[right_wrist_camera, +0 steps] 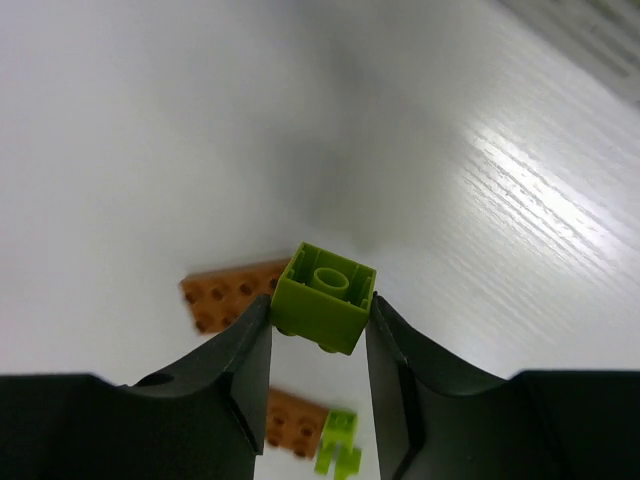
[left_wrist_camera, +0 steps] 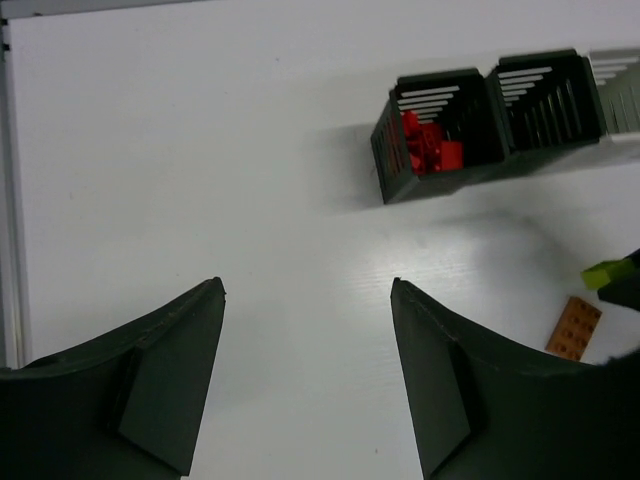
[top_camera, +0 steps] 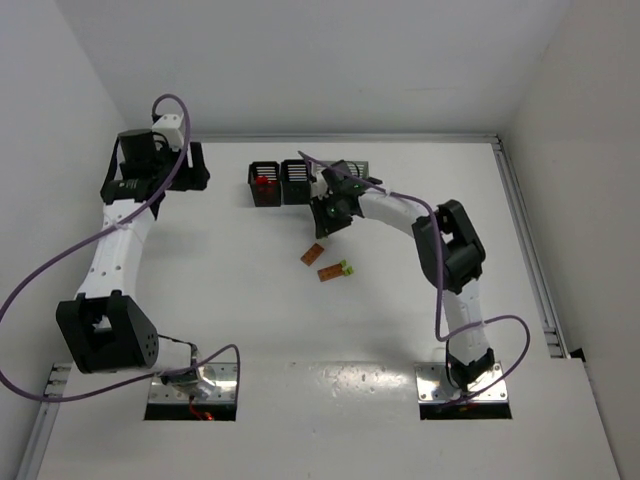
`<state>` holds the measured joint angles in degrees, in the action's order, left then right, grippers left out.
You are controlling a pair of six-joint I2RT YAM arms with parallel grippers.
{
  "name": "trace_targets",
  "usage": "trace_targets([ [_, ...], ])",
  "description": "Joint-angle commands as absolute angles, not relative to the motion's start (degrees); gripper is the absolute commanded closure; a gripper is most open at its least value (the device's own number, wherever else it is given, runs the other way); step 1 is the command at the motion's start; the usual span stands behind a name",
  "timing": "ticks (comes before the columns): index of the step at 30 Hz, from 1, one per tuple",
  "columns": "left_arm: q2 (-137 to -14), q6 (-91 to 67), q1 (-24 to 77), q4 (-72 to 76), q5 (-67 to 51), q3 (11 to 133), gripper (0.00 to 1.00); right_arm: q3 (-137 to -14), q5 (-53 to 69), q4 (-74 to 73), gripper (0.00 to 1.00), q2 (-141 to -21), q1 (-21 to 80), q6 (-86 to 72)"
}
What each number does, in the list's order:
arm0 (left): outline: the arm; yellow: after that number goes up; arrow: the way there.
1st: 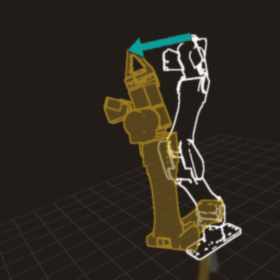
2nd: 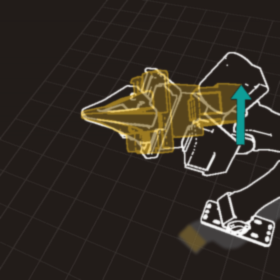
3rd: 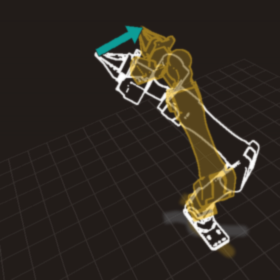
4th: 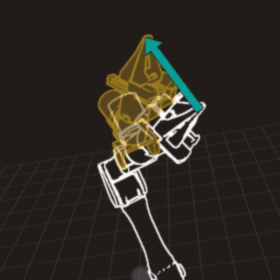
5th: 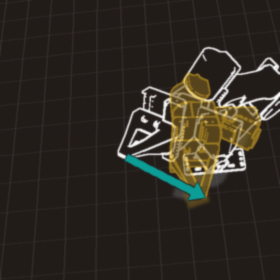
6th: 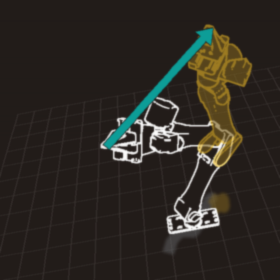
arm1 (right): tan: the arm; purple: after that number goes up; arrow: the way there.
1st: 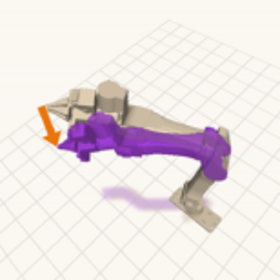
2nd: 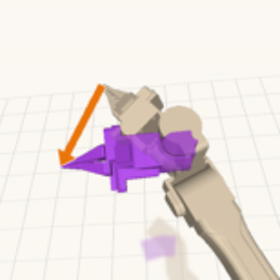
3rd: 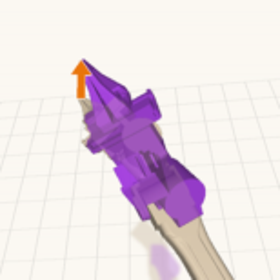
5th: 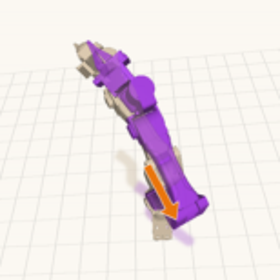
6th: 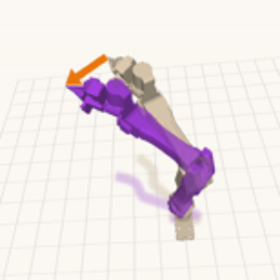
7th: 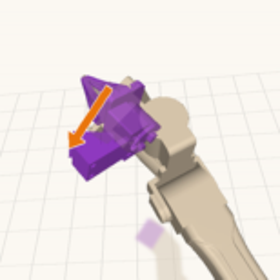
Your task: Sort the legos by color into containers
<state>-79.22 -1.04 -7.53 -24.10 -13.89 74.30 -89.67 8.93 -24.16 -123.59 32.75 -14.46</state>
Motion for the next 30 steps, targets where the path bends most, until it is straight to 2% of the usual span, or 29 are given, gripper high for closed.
trace_targets([
  [1, -74.28, 5.42, -8.26, -21.62, -21.6, 70.51, 0.27, -90.44, 12.13, -23.64, 0.87, -111.81, 33.05, -10.99],
  [3, -73.13, 8.42, -8.26, -23.27, -28.43, 68.21, 0.26, -91.92, 12.65, -23.64, 0.87, -108.65, 33.05, -10.2],
  [8, -71.02, 15.2, -7.04, -27.25, -39.98, 60.83, 0.26, -99.13, 8.45, -24.18, 0.87, -110.03, 31.64, -8.44],
  [16, -68.03, 16.0, 1.05, -30.06, -36.49, 56.07, 0.26, -111.95, 4.31, -22.85, 0.84, -119.87, 29.71, -9.22],
  [20, -66.8, 16.0, 3.86, -30.59, -34.28, 56.07, 0.26, -113.99, 2.2, -22.32, 0.83, -123.22, 29.09, -9.84],
  [25, -65.57, 16.0, 10.53, -29.63, -32.18, 54.93, 0.26, -115.05, 2.2, -22.32, 0.71, -126.21, 27.95, -10.37],
  [30, -64.16, 13.98, 18.44, -26.89, -27.08, 52.91, 0.26, -115.58, 1.58, -21.8, 0.67, -126.74, 27.42, -10.99],
])
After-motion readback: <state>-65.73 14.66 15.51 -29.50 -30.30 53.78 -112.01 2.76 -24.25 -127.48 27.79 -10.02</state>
